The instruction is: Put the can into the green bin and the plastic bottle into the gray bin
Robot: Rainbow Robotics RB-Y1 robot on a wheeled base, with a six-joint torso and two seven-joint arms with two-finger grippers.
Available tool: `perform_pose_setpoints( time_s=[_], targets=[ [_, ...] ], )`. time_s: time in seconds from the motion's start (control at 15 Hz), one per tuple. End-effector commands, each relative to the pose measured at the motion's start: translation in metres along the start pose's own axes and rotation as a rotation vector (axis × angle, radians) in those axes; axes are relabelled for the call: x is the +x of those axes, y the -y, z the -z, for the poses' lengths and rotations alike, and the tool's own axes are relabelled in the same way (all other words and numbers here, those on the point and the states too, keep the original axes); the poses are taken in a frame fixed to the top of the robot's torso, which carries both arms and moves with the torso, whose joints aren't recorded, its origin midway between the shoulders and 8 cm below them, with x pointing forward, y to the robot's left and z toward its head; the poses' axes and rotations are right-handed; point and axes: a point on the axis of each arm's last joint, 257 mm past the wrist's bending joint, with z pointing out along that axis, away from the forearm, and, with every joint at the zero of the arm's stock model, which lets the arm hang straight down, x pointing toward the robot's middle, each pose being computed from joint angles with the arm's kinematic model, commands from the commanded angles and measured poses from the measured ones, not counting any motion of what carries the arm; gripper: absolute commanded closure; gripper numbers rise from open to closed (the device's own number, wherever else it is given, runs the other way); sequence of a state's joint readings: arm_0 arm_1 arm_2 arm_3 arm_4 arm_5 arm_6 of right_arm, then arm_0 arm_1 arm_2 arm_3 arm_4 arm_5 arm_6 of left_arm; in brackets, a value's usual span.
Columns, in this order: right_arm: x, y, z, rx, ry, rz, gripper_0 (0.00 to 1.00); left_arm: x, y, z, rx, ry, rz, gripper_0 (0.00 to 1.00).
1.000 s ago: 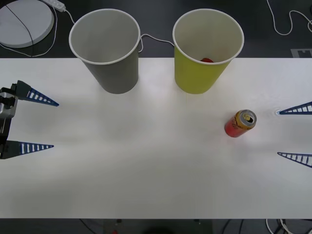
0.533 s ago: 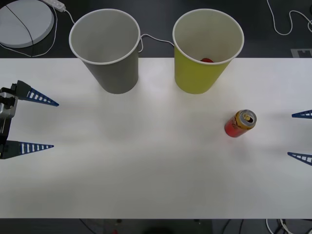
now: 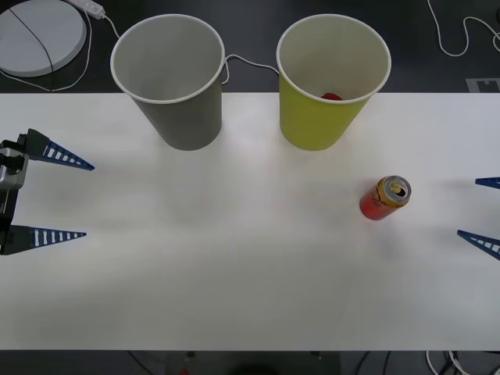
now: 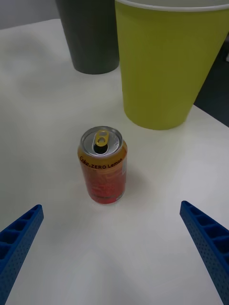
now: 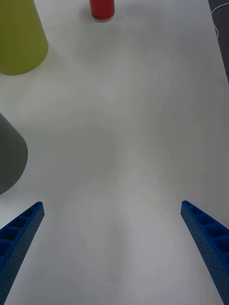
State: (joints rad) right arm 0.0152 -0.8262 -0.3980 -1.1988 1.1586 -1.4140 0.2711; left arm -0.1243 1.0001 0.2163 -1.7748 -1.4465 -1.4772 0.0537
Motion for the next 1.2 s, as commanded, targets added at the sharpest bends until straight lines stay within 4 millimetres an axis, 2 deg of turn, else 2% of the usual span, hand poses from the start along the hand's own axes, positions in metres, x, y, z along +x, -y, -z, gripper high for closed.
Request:
perform_pose_setpoints(
  time_s=[0.07,0.27,0.47,0.87,1.2],
  targets=[
    [0.007,-0.003,-0.008,0.024,0.052,-0.067,0.00,0.000,0.000,0.000,0.000,0.000,0.000,0.00],
    [0.018,-0.007,-0.010,0.044,0.073,-0.107,0.00,0.000,0.000,0.000,0.000,0.000,0.000,0.00],
    [0.029,-0.009,-0.015,0.066,0.075,-0.059,0.00,0.000,0.000,0.000,0.000,0.000,0.000,0.00],
    [0.053,-0.019,-0.049,0.128,0.123,-0.067,0.00,0.000,0.000,0.000,0.000,0.000,0.000,0.00],
    [0.059,-0.031,-0.073,0.139,0.149,-0.076,0.00,0.000,0.000,0.000,0.000,0.000,0.000,0.00]
  ],
)
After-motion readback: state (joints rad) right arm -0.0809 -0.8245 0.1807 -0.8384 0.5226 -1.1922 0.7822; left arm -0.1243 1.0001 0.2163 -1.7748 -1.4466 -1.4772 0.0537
